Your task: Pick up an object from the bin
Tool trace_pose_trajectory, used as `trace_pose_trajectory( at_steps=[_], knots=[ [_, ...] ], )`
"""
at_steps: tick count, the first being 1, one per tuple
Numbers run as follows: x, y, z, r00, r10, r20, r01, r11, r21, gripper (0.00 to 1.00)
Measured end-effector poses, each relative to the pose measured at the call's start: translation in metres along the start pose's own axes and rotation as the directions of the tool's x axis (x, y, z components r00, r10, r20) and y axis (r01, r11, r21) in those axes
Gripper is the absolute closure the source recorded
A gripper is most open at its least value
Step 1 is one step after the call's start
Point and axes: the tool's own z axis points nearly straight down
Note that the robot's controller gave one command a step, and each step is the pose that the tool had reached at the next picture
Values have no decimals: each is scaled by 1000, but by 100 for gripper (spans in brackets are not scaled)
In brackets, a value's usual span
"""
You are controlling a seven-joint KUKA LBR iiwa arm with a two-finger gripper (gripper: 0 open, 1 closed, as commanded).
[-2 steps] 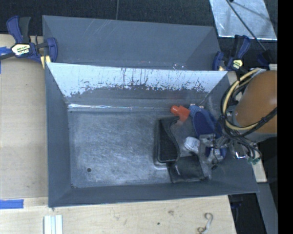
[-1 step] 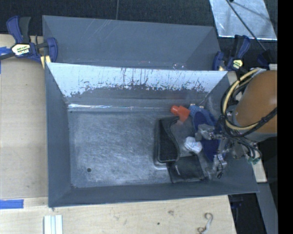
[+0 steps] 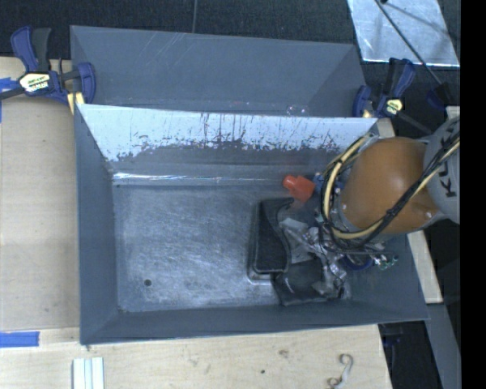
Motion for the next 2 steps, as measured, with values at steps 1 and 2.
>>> trace_pose_trajectory(
  at_steps=[1, 2],
  knots=[
    [2, 3, 3, 1000, -2, -8, 2, 1000, -8, 100],
    [3, 4, 3, 1000, -3, -12, 3, 1000, -10, 0]
  ],
)
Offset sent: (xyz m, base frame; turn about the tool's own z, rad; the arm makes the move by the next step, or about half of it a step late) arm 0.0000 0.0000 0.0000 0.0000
